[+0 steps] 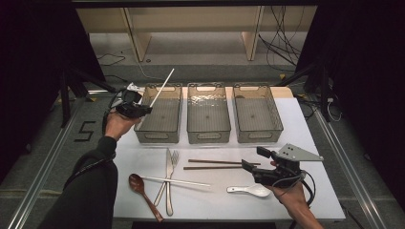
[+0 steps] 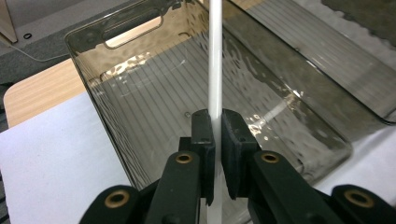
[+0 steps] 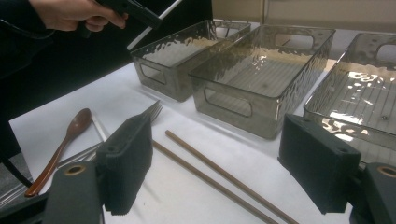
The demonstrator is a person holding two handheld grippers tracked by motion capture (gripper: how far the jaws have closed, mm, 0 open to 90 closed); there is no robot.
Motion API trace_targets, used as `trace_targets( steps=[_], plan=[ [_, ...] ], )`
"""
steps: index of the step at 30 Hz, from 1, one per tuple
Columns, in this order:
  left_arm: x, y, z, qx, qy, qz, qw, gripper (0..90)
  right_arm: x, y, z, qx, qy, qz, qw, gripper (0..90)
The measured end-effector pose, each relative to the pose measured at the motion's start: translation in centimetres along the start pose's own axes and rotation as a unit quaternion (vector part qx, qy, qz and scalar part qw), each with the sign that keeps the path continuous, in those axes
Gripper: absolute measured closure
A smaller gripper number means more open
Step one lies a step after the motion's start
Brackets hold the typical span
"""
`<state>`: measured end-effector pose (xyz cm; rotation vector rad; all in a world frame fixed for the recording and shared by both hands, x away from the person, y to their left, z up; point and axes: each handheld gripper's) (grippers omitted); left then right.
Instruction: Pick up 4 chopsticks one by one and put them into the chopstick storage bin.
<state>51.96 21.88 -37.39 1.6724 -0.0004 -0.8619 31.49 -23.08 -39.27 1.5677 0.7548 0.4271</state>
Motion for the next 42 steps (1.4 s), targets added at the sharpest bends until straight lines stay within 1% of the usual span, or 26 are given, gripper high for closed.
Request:
trace_targets(
  steps=[2,4,8,13,18,22,27,32,36,39,41,42],
  plan=[
    [0.3,0.0,-0.3,-0.005,0.000,0.000,1.0000,83.7,0.0,0.0,0.0,0.001,0.000,0.000,1.0000,26.8],
    [0.6,0.0,-0.4,-0.004,0.006,-0.003,1.0000,83.8,0.0,0.0,0.0,0.001,0.001,-0.001,1.0000,26.7],
    [1.2,-0.5,-0.8,-0.012,0.013,-0.004,0.9998,83.7,0.0,0.0,0.0,0.001,0.002,0.000,1.0000,26.8],
    [1.7,-1.2,-1.2,-0.023,0.016,-0.005,0.9996,83.6,0.0,-0.1,0.0,0.002,0.002,-0.002,1.0000,26.7],
    [1.9,-1.6,-1.4,-0.027,0.018,-0.010,0.9994,83.6,0.1,-0.1,0.0,0.003,0.003,-0.002,1.0000,26.8],
    [2.1,-1.8,-1.3,-0.030,0.017,-0.007,0.9994,83.5,0.1,-0.1,0.0,0.002,0.004,-0.002,1.0000,26.8],
    [2.5,-2.1,-1.2,-0.026,0.020,-0.017,0.9993,83.3,0.1,-0.1,0.0,0.001,0.005,-0.002,1.0000,26.8],
    [3.0,-2.6,-1.3,-0.031,0.024,-0.023,0.9990,82.8,0.0,0.0,0.0,0.001,0.005,-0.003,1.0000,26.8],
    [3.4,-3.0,-1.3,-0.035,0.028,-0.035,0.9984,82.1,0.0,0.0,-0.1,0.003,0.005,-0.002,1.0000,26.8],
    [3.3,-3.1,-1.3,-0.043,0.031,-0.031,0.9981,76.4,0.0,0.0,-0.1,0.002,0.005,-0.003,1.0000,26.8],
    [3.0,-3.0,-1.3,-0.042,0.032,-0.031,0.9981,72.6,0.0,0.0,-0.1,0.001,0.006,-0.003,1.0000,26.8],
    [2.7,-2.9,-1.3,-0.043,0.029,-0.029,0.9983,70.4,0.0,0.0,-0.1,0.001,0.006,-0.003,1.0000,26.8]
  ],
)
Point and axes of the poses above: each handheld gripper's, and its own axes: x roughly forward along the jaws, y roughly out of its top, z roughly to its right, and after that the axes turned 13 degrees about z, right-handed
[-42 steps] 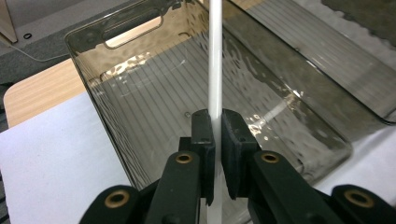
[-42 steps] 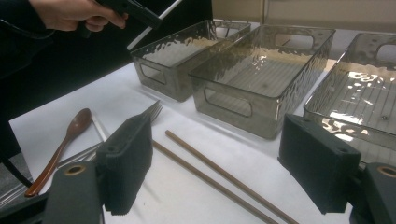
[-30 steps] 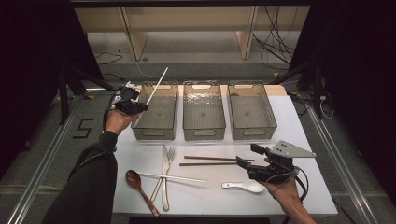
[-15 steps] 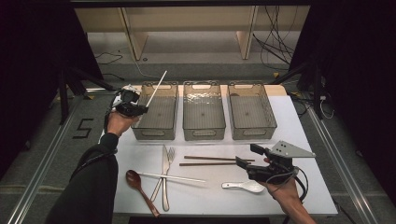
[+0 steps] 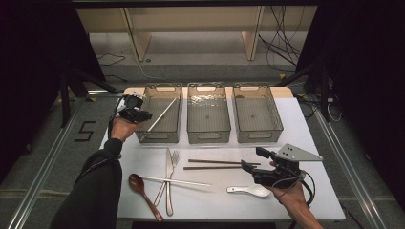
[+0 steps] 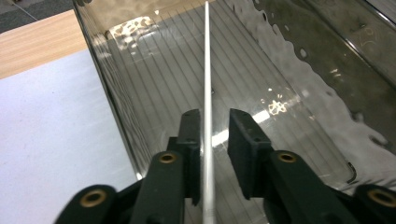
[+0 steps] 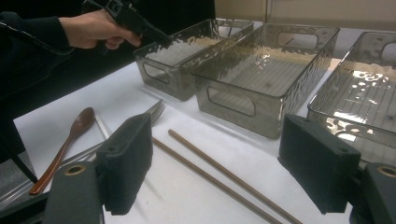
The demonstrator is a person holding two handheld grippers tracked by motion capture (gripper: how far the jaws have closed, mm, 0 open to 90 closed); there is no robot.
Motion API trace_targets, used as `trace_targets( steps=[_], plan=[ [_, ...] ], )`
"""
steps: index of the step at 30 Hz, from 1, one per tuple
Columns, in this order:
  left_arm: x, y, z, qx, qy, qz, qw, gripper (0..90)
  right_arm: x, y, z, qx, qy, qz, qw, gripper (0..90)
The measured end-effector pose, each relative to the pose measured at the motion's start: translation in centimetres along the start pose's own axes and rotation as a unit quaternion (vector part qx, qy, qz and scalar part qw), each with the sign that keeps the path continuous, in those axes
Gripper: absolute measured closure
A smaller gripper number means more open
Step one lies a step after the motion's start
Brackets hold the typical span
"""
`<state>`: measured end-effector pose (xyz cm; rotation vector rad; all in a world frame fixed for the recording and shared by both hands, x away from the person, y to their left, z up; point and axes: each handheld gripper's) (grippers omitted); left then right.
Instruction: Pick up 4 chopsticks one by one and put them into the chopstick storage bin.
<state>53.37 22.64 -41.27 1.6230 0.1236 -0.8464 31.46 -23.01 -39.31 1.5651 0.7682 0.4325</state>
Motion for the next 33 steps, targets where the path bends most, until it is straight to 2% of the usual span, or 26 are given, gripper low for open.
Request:
trace_targets(
  steps=[4,9,12,14,17,20,23,25,28,30,32,33],
  plan=[
    [-1.5,0.4,0.5,-0.004,-0.032,0.013,0.9994,54.6,0.0,0.0,0.0,0.001,-0.001,0.000,1.0000,26.8],
    [-3.6,0.5,2.5,0.022,-0.072,0.024,0.9969,36.3,0.0,0.0,0.0,0.000,-0.001,0.001,1.0000,26.8],
    [-4.8,0.3,3.7,0.039,-0.094,0.034,0.9942,31.6,0.0,0.0,0.0,0.000,-0.002,0.001,1.0000,26.8],
    [-5.4,0.3,4.5,0.057,-0.104,0.024,0.9926,29.8,0.0,0.0,0.0,0.002,-0.003,0.002,1.0000,26.8],
    [-6.5,0.0,5.6,0.058,-0.133,0.033,0.9889,25.5,-0.1,0.1,-0.1,-0.002,-0.002,0.005,1.0000,26.8],
    [-7.4,-0.3,6.5,0.072,-0.144,0.034,0.9863,21.3,-0.1,0.2,-0.1,-0.003,0.000,0.006,1.0000,26.6],
    [-8.1,-0.5,7.5,0.089,-0.160,0.025,0.9827,19.2,-0.2,0.2,-0.1,-0.002,-0.001,0.007,1.0000,26.6],
    [-8.4,-0.5,8.2,0.103,-0.172,0.019,0.9794,19.2,-0.2,0.2,-0.1,-0.003,0.000,0.008,1.0000,26.6],
    [-8.7,-0.8,9.4,0.136,-0.187,-0.002,0.9729,19.3,-0.2,0.2,-0.1,-0.003,-0.001,0.008,1.0000,26.6],
    [-8.8,-1.1,10.1,0.167,-0.185,-0.026,0.9682,19.3,-0.1,0.2,-0.1,-0.004,-0.001,0.007,1.0000,26.5],
    [-8.9,-1.5,10.6,0.175,-0.196,-0.043,0.9638,19.3,-0.2,0.2,-0.1,-0.004,-0.002,0.008,1.0000,26.6],
    [-8.9,-1.7,10.9,0.183,-0.203,-0.051,0.9606,19.3,-0.2,0.2,-0.1,-0.004,-0.001,0.009,1.0000,26.6]
  ],
)
Point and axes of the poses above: each handheld gripper's, and its own axes: x roughly forward along the jaws, y roughly out of its top, z roughly to its right, and after that the axes turned 13 degrees about z, right-handed
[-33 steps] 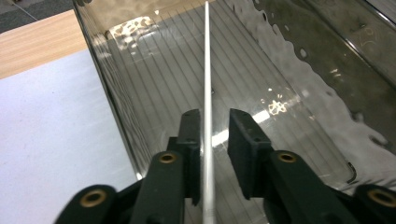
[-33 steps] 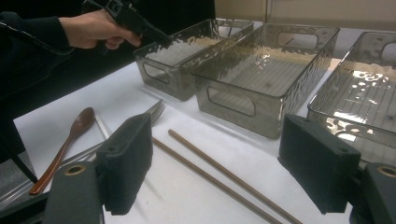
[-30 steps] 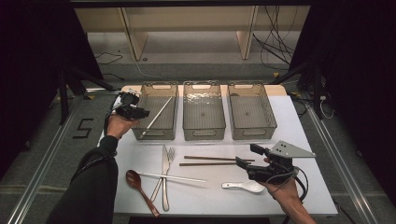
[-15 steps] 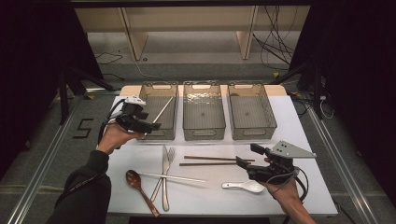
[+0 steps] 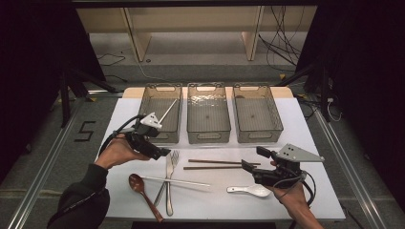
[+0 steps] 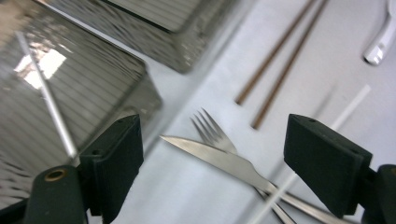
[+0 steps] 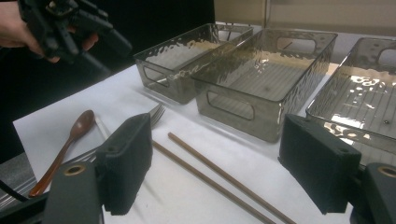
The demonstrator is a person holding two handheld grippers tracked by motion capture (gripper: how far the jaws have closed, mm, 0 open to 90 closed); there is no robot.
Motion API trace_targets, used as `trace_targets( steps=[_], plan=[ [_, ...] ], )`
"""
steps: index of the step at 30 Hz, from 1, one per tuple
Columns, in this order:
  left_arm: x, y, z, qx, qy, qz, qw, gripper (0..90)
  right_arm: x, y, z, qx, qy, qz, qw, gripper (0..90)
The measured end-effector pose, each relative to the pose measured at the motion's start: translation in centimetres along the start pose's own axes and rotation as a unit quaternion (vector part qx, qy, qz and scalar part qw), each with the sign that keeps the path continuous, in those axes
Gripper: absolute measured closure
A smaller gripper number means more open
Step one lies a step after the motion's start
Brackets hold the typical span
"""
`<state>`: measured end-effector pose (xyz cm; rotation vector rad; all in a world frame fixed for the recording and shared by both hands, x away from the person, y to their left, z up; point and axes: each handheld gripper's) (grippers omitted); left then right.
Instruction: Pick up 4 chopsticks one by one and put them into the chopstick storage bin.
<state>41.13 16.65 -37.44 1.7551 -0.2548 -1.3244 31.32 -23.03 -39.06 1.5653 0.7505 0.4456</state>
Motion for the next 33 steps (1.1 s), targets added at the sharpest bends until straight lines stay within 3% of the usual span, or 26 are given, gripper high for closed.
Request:
trace_targets(
  steps=[4,9,15,19,23,31,33],
  plan=[
    [0.8,-0.6,1.0,0.032,0.003,-0.042,0.9986,20.1,0.0,0.0,-0.1,-0.002,0.001,-0.001,1.0000,26.6],
    [1.3,-1.5,1.7,0.040,-0.013,-0.070,0.9966,21.0,0.0,0.0,-0.1,-0.002,0.001,-0.001,1.0000,26.6],
    [1.9,-2.6,2.1,0.059,-0.017,-0.112,0.9918,22.8,0.0,0.0,-0.1,-0.004,0.002,-0.001,1.0000,26.6],
    [2.5,-3.4,2.5,0.060,-0.026,-0.127,0.9898,25.4,0.0,0.1,-0.1,-0.003,0.001,-0.001,1.0000,26.6],
    [2.9,-4.0,2.5,0.070,-0.027,-0.150,0.9858,28.8,0.0,0.1,-0.1,-0.004,0.001,0.000,1.0000,26.6],
    [3.7,-5.0,2.8,0.075,-0.042,-0.171,0.9816,38.1,0.0,0.1,-0.1,-0.004,0.001,-0.001,1.0000,26.5],
    [3.9,-5.1,2.8,0.082,-0.046,-0.178,0.9795,41.1,0.0,0.1,-0.2,-0.004,0.002,0.000,1.0000,26.6]
  ],
)
Point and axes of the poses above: each handheld gripper's, and its own axes: x roughly forward along the jaws, y roughly out of its top, z roughly to its right, and after that the axes turned 13 degrees about z, right-handed
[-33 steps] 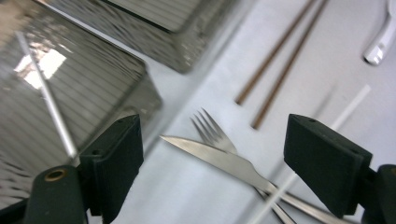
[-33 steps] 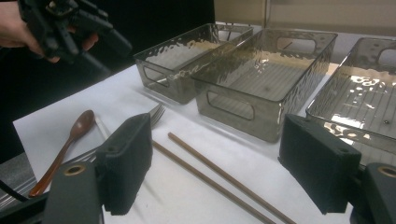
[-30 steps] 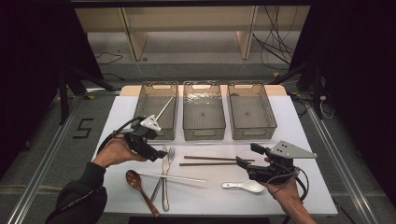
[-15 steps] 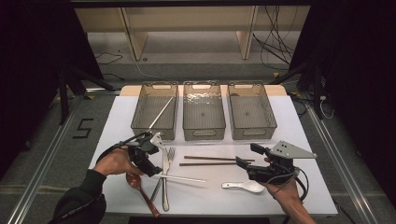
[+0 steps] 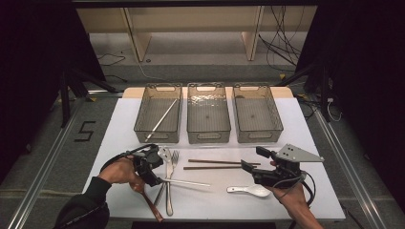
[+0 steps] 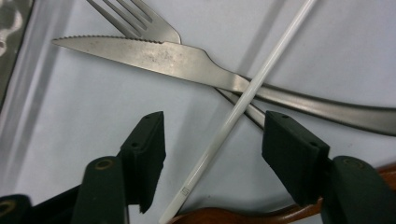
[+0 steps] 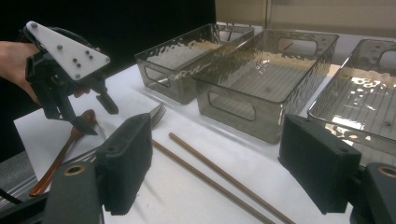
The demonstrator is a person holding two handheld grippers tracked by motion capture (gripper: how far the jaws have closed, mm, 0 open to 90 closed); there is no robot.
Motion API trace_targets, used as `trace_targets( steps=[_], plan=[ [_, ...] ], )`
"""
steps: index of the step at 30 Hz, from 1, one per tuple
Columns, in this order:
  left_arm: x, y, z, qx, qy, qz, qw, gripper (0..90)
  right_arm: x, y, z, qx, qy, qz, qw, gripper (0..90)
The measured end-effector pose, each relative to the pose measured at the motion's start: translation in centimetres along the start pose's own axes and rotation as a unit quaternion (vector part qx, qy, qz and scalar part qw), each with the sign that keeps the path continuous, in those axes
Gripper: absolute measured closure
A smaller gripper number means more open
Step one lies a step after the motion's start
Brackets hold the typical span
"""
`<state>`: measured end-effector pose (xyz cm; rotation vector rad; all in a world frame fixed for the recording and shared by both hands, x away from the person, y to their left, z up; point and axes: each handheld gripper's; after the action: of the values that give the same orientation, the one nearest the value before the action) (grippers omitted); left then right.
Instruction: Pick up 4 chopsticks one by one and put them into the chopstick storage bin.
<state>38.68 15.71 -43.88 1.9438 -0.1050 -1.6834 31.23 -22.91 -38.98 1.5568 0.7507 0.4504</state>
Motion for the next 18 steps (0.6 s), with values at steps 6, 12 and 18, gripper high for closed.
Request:
trace_targets(
  steps=[6,12,18],
  plan=[
    [0.6,-0.1,0.1,0.017,-0.012,-0.013,0.9997,48.1,0.0,0.0,0.0,0.000,0.001,0.000,1.0000,26.6],
    [1.2,-0.5,-0.1,0.023,-0.021,-0.022,0.9993,56.4,0.0,0.0,0.0,0.001,0.001,0.000,1.0000,26.6],
    [1.6,-0.6,0.0,0.033,-0.026,-0.027,0.9988,64.4,0.0,0.0,0.0,0.002,0.002,-0.001,1.0000,26.6]
  ],
)
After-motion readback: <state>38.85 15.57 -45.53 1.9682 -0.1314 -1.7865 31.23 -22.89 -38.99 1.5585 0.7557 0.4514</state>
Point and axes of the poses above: each handheld gripper's, and its own axes: x roughly forward along the jaws, y roughly out of its top, z roughly to its right, and after that the axes turned 13 degrees about z, right-handed
